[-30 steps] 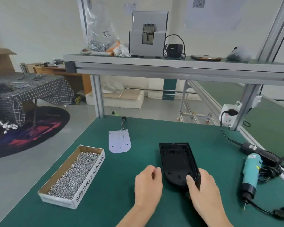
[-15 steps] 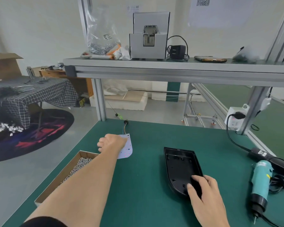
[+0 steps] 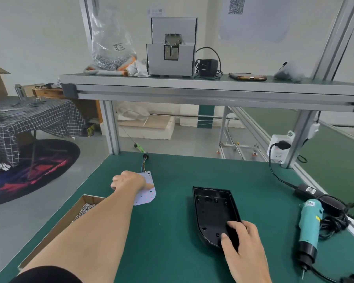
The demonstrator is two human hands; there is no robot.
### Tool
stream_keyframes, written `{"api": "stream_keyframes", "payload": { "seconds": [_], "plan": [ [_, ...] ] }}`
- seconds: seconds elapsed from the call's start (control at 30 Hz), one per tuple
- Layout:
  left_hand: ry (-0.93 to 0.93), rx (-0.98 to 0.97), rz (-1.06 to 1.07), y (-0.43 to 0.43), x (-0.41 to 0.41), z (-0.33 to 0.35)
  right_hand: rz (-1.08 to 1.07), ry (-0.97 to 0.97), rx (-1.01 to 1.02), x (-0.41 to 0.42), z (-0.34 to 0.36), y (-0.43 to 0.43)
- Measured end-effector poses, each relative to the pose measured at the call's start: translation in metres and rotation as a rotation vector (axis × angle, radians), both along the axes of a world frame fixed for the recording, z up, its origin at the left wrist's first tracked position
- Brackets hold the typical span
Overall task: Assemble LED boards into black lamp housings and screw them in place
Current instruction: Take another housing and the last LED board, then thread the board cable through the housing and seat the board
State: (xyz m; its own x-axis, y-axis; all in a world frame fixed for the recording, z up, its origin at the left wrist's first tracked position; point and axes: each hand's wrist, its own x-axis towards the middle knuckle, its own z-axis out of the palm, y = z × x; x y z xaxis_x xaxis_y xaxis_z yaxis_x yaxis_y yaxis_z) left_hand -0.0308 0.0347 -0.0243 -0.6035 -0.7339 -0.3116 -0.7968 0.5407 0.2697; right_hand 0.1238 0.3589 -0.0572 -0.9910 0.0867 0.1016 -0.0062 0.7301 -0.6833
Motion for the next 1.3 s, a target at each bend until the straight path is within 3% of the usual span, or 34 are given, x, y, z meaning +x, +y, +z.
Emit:
{"api": "stream_keyframes", "payload": {
  "seconds": [0.27,0.37,0.5,0.67,1.03,1.13,1.3],
  "plan": [
    [0.252,0.207,0.167,-0.021,-0.002,-0.003,0.013,0.000,0.013,-0.001,0.000,0.001],
    [0.349,0.487,0.064,-0.022,-0.011,0.001,0.019,0.013,-0.015,-0.003,-0.002,0.003],
    [0.570,0.665,0.075,-0.007,0.000,0.016,0.038,0.045,-0.033,-0.005,-0.003,0.004],
    [0.777,1.038,-0.166,0.035,0.046,0.052,0.032,0.043,-0.183,-0.003,-0.004,0.007],
    [1.025,1.415,-0.703,0.102,0.187,0.112,0.084,0.054,-0.174,0.018,-0.006,0.005],
    [1.054,1.506,-0.800,0.106,0.209,0.117,-0.001,0.169,-0.302,0.026,-0.003,0.006],
    [1.074,1.574,-0.883,0.118,0.231,0.116,-0.280,0.521,-0.604,0.026,0.043,0.016]
  ]
}}
